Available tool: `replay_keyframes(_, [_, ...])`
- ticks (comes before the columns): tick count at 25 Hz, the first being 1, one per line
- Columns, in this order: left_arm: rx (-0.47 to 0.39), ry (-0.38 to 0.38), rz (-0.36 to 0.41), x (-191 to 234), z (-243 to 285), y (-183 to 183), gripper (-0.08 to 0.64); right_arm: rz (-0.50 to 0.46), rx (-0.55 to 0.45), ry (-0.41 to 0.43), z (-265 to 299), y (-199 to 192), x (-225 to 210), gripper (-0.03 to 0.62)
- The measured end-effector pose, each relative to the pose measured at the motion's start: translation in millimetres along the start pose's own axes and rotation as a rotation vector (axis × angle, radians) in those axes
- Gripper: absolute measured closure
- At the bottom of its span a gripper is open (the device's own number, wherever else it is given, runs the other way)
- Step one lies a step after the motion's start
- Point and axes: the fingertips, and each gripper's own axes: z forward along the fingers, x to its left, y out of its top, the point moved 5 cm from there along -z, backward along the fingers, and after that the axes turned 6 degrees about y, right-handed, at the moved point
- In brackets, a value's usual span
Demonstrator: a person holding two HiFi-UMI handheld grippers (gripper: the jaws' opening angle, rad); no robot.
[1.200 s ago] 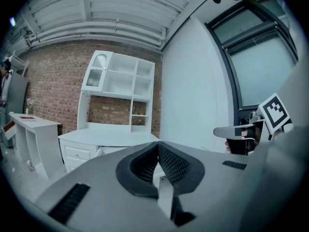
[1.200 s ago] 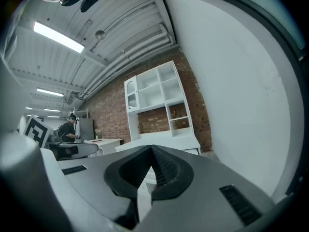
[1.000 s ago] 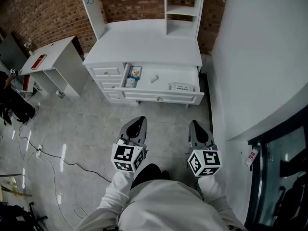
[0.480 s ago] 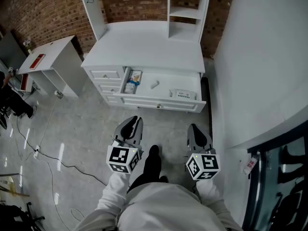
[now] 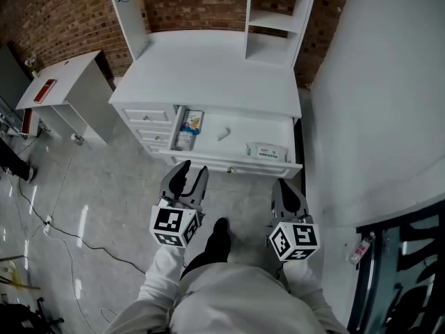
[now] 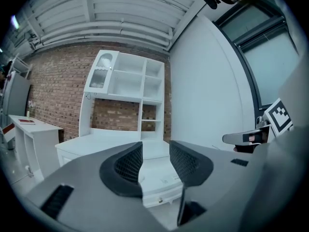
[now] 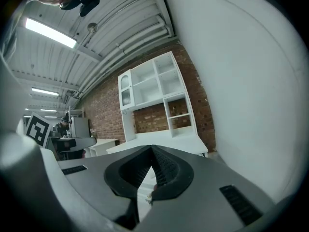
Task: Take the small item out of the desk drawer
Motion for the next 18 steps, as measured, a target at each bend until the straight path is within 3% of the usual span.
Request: replay_keyframes(18, [0.046, -0.098, -0.009, 70, 141, 2, 0.313, -0.004, -0.013, -0.078, 132, 28, -24, 0.565])
